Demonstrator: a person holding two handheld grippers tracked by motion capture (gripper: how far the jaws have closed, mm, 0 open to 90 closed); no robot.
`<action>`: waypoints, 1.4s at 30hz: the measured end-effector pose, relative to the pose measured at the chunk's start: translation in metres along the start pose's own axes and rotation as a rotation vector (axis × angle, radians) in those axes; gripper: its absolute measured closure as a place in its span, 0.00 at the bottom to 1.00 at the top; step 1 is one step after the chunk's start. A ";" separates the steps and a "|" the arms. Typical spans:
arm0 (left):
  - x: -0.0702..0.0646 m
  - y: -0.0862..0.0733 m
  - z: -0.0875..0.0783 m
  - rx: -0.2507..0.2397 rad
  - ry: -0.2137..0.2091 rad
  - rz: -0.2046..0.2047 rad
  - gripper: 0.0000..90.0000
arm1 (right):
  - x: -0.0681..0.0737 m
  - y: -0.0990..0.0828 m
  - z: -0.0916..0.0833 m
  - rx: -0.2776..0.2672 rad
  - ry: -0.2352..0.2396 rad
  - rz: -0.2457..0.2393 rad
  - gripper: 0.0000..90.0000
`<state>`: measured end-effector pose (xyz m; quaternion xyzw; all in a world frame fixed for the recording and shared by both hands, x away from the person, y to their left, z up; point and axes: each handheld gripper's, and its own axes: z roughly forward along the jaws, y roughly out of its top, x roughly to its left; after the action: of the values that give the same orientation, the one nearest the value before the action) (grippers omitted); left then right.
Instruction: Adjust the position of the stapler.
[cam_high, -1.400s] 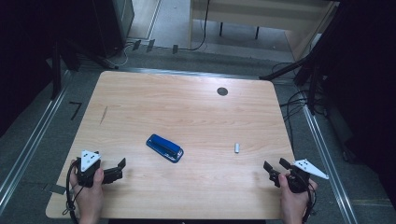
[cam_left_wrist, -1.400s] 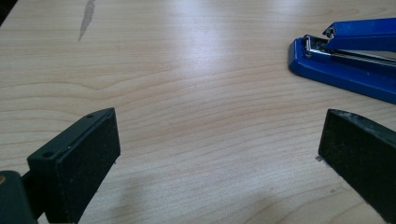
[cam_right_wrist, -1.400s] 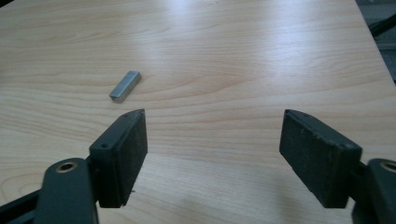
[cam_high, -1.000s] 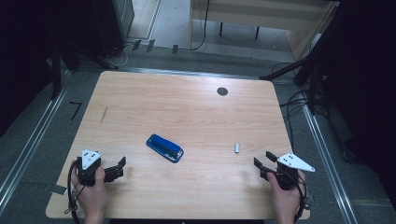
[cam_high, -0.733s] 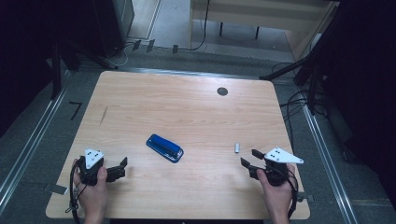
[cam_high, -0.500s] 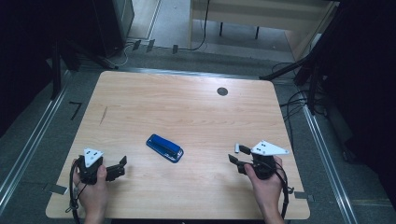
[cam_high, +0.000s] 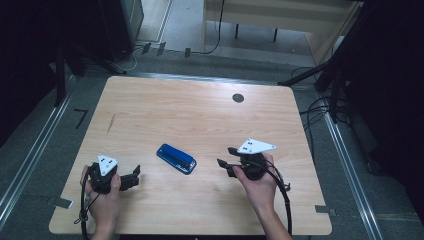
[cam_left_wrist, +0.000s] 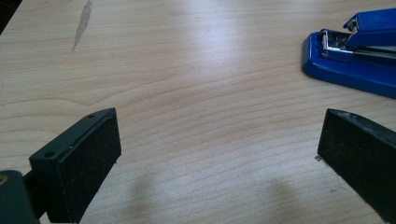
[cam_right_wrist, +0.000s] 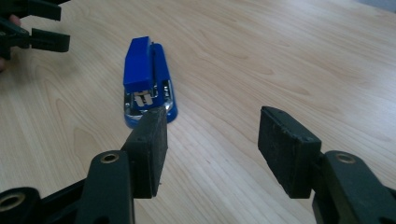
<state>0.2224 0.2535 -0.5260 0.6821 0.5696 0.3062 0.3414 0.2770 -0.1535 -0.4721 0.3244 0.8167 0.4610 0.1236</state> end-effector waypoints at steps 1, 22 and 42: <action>0.000 0.000 0.000 -0.006 0.000 -0.006 0.00 | 0.002 0.001 0.004 0.005 0.005 -0.003 0.49; 0.002 -0.001 -0.001 -0.007 -0.027 -0.016 0.00 | 0.036 0.024 0.066 0.056 0.057 -0.095 0.51; 0.001 0.000 0.000 -0.001 -0.026 -0.010 0.00 | 0.051 0.025 0.113 0.118 0.112 -0.116 0.59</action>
<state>0.2222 0.2550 -0.5262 0.6829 0.5685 0.2958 0.3507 0.3055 -0.0357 -0.5075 0.2568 0.8654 0.4217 0.0849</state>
